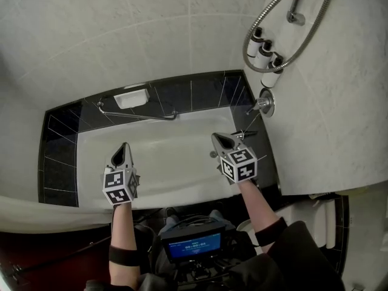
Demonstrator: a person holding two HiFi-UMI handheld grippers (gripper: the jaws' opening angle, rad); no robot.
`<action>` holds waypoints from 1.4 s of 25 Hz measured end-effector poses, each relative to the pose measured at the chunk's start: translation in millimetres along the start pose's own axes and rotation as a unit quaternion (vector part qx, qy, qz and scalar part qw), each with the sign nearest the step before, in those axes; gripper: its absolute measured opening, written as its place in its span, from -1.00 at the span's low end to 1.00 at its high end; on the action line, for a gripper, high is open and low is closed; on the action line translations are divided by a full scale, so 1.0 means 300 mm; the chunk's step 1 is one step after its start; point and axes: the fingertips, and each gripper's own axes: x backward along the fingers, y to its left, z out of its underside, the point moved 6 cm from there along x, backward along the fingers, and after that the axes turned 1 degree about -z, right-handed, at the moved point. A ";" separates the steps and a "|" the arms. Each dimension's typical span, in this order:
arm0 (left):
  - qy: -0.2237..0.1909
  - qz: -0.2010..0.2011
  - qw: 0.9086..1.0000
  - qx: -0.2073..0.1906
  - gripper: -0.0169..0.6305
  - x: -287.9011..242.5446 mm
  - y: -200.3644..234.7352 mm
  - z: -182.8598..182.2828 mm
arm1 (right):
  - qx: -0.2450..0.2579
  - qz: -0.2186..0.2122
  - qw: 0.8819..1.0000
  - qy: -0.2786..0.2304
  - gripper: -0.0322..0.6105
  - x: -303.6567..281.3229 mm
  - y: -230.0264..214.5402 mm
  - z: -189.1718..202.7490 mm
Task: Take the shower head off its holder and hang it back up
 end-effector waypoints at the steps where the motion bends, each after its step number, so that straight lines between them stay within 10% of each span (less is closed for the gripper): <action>1: 0.003 0.003 1.000 -0.001 -0.95 0.008 -0.005 0.006 | 0.006 -0.001 1.000 -0.001 -0.84 0.001 0.011 -0.001; 25: 0.019 0.036 0.999 -0.023 -0.95 0.038 -0.086 0.052 | 0.052 0.018 0.998 0.000 -0.84 0.057 0.006 -0.019; 35: -0.011 0.065 0.997 -0.049 -0.95 -0.031 -0.143 -0.076 | 0.094 0.052 0.993 -0.042 -0.83 0.085 -0.056 -0.220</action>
